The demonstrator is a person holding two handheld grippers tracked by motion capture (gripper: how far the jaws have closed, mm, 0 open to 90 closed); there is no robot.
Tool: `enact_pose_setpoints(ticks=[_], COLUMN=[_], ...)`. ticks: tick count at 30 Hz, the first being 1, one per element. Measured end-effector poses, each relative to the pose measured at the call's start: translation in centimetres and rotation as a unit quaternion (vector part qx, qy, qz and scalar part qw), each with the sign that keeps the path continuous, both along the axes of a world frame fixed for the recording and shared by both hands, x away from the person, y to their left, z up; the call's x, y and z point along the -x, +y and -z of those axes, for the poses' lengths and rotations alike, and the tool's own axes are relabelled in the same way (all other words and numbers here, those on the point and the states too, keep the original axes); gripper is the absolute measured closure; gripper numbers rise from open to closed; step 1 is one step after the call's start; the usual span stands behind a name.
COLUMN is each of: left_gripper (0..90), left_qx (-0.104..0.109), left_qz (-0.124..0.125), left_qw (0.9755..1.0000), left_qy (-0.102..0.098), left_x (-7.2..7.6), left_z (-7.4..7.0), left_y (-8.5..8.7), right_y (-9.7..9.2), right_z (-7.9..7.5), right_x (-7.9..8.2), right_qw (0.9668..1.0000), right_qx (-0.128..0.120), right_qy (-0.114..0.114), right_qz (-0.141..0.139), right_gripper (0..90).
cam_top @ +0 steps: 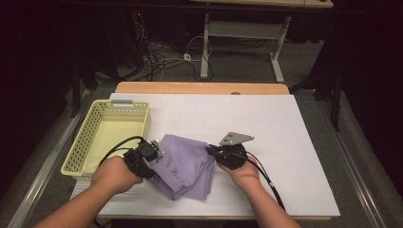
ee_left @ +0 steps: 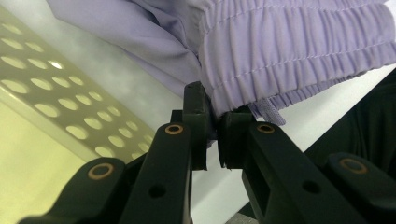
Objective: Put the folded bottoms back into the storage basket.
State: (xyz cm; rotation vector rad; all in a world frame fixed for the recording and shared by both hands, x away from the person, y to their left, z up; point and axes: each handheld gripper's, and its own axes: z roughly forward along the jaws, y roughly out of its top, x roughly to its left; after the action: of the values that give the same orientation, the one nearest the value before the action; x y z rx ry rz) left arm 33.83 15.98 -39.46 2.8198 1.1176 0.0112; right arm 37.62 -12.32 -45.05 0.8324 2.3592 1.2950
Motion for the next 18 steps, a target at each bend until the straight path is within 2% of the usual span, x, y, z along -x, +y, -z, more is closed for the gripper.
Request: enact_pose_setpoints(ticks=[4, 7, 9, 12, 18], left_gripper=[81.8, 81.8, 81.8, 81.8, 81.7], left_qx=[0.005, 0.013, 0.012, 0.021, 0.011], left_qz=[-0.002, -0.007, -0.006, -0.008, -0.001], left_qw=[1.0, 0.9998, 0.9997, 0.9993, 0.9996], left_qy=[0.007, 0.016, 0.022, 0.031, 0.027], left_x=[-0.4, -0.7, -0.9, -1.1, -1.2], left_z=[-0.1, -0.5, -0.8, -1.2, -2.3], left_y=[0.3, 0.6, 0.8, 0.9, 0.9], right_y=[0.0, -0.1, 0.0, 0.2, 0.1], right_z=[0.0, -0.2, -0.4, -0.8, -1.7], right_x=[-0.2, -0.3, -0.3, -0.3, -0.4], right_qw=[1.0, 0.9999, 0.9999, 1.0, 1.0], right_qx=[0.004, -0.007, -0.003, 0.0, 0.002], right_qy=[0.004, 0.012, 0.009, 0.005, 0.003], right_qz=[0.002, 0.005, 0.004, 0.002, -0.004], right_gripper=[85.3, 85.3, 85.4, 85.4, 85.4])
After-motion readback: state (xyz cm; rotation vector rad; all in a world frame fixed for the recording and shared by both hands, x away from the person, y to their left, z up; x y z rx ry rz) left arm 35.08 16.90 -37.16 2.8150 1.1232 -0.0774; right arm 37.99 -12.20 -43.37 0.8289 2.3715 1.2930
